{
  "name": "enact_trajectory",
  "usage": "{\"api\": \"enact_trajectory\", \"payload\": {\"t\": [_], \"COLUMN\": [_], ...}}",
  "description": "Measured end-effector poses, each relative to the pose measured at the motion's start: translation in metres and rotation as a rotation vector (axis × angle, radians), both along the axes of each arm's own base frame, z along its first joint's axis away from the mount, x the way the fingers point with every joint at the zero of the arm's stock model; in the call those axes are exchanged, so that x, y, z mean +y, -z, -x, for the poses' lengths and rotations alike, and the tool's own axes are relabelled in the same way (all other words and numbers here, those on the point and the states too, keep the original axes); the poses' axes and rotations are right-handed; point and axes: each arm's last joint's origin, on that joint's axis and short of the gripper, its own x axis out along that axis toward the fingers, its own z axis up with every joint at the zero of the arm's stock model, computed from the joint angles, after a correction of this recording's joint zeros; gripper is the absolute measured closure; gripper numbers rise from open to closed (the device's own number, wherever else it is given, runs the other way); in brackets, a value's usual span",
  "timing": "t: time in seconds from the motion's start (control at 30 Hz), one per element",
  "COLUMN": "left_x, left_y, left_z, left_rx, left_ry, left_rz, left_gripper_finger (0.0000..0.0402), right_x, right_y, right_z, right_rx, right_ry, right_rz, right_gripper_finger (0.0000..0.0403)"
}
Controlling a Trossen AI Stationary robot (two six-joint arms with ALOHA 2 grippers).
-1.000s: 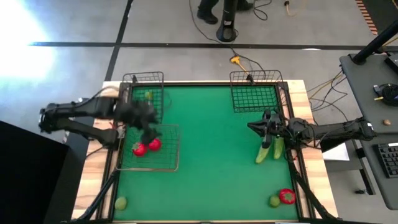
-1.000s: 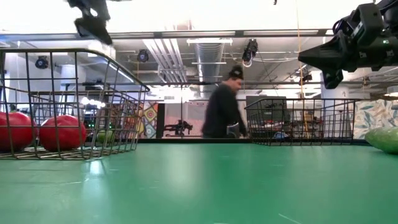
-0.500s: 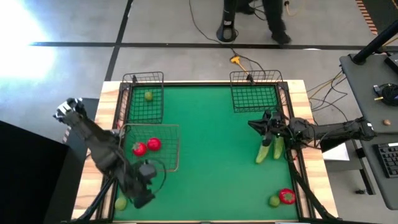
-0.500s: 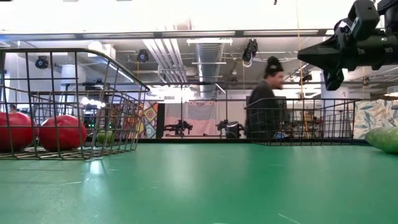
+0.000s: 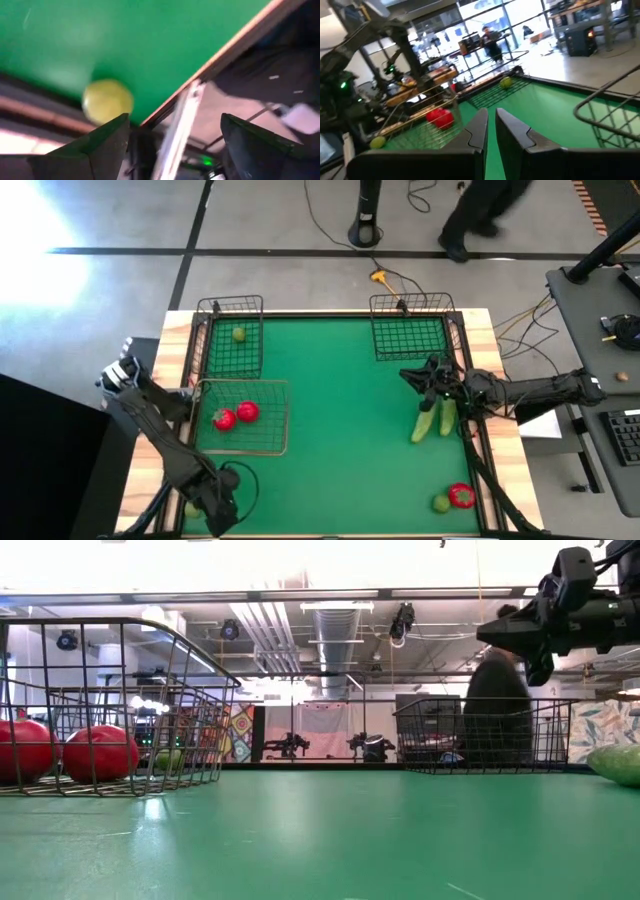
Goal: Sort produce into baskets
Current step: Put the left lime into the left black wire basket
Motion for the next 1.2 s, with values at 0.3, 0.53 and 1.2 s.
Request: {"api": "enact_trajectory", "payload": {"t": [0.3, 0.53, 1.2], "left_x": [-0.007, -0.002, -0.002], "left_y": [0.028, 0.048, 0.082], "left_z": [0.0, 0.006, 0.019], "left_rx": [0.204, 0.298, 0.293], "left_ry": [0.099, 0.135, 0.106], "left_rz": [-0.008, -0.038, -0.044], "left_gripper_finger": [0.0107, 0.0107, 0.0106], "right_x": [0.0, 0.0, 0.0], "right_y": [0.0, 0.0, 0.007], "right_z": [0.0, 0.0, 0.0], "right_rx": [-0.001, -0.002, 0.064], "right_ry": [0.004, 0.004, 0.0], "right_rz": [0.002, -0.004, -0.043], "right_gripper_finger": [0.0374, 0.0374, 0.0374]}}
